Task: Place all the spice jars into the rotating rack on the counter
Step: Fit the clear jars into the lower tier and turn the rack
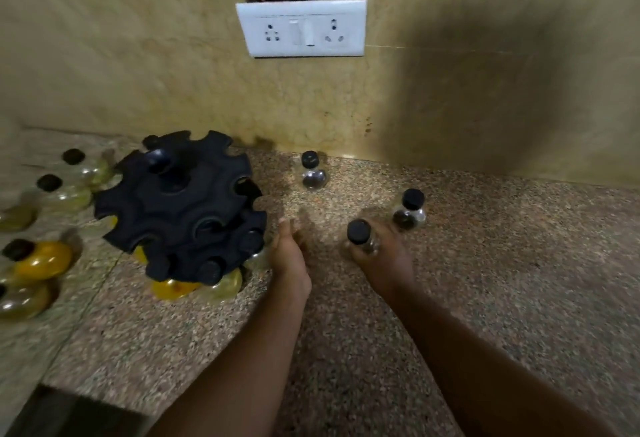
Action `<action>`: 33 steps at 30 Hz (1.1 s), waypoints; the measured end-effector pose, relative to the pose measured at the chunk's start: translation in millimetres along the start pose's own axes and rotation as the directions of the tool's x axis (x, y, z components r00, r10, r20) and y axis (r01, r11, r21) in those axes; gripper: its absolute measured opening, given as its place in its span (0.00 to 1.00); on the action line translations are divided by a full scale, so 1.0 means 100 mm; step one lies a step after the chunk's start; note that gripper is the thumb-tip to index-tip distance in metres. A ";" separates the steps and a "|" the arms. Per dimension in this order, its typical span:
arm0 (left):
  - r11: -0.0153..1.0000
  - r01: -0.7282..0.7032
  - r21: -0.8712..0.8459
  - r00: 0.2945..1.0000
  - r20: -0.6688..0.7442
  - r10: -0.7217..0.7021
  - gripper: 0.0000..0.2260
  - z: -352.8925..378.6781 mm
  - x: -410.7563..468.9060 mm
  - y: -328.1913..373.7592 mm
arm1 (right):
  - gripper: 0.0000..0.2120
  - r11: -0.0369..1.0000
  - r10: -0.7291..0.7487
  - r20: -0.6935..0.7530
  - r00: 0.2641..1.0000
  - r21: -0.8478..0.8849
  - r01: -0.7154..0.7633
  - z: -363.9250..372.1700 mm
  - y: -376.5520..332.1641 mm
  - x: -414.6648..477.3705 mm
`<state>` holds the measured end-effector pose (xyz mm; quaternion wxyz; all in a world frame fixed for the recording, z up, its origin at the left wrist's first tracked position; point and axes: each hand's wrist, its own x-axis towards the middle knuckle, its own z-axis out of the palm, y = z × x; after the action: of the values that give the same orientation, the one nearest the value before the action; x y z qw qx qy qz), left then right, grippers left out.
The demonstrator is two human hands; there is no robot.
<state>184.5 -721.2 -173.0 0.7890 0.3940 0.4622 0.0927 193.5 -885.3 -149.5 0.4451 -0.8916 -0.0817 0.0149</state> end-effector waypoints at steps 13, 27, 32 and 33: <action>0.925 0.071 -0.373 0.996 -0.020 -0.085 0.19 -0.78 -0.36 0.33 | 0.25 0.970 -0.235 0.323 0.917 0.020 0.242 0.77 -0.71 -0.10; 0.992 0.069 -0.108 0.997 0.030 -0.066 0.16 -1.37 -0.47 0.56 | 0.31 0.982 -0.174 0.321 0.931 -0.012 0.188 1.17 -1.18 -0.01; 0.993 0.085 -0.087 0.995 0.052 -0.080 0.14 -1.37 -0.45 0.59 | 0.37 0.981 -0.157 0.325 0.932 -0.059 0.186 1.14 -1.29 0.10; 0.993 0.088 -0.080 0.995 0.059 -0.083 0.13 -1.37 -0.45 0.58 | 0.39 0.980 -0.153 0.328 0.932 -0.073 0.186 1.15 -1.28 0.10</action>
<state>62.1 -632.1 -138.5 0.8203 0.3433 0.4524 0.0670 175.4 -716.9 -116.2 0.3791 -0.8886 -0.2302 0.1169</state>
